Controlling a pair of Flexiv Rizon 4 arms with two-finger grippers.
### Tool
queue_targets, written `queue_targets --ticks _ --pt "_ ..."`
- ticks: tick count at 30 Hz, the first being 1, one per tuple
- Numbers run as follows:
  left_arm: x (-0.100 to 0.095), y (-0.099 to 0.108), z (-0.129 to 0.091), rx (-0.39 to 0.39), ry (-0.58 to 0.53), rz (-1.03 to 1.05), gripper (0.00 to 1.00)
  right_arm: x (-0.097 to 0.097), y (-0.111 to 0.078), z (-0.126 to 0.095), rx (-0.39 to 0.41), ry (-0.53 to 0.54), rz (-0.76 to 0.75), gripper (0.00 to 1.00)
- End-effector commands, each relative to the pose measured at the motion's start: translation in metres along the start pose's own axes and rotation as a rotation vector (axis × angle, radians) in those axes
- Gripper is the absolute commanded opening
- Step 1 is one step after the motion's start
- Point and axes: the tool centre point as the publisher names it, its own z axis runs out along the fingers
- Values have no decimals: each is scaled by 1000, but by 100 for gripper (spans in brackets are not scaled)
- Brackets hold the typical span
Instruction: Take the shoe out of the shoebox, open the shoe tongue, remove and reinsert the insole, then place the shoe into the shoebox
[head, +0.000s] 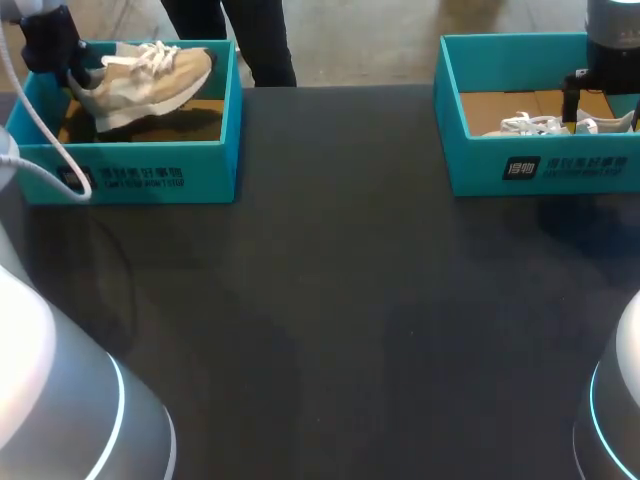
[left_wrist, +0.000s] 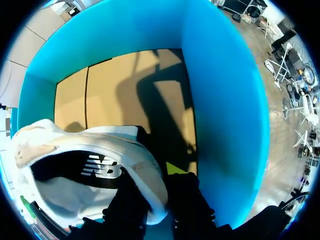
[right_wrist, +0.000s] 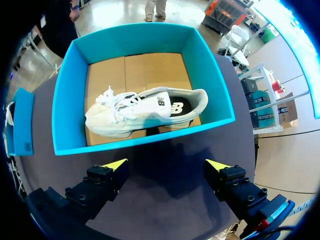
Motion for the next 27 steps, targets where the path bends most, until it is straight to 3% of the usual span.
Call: queue_targets --ticks 1,15,27 --pt "3 2 -21 19 2 17 0 0 -1 0 -3 2 2 100" --pt "6 -9 -94 -30 68 35 0 0 -1 0 -3 2 2 100" --pt "12 -23 -139 -79 111 -16 0 0 -1 0 -3 2 2 100"
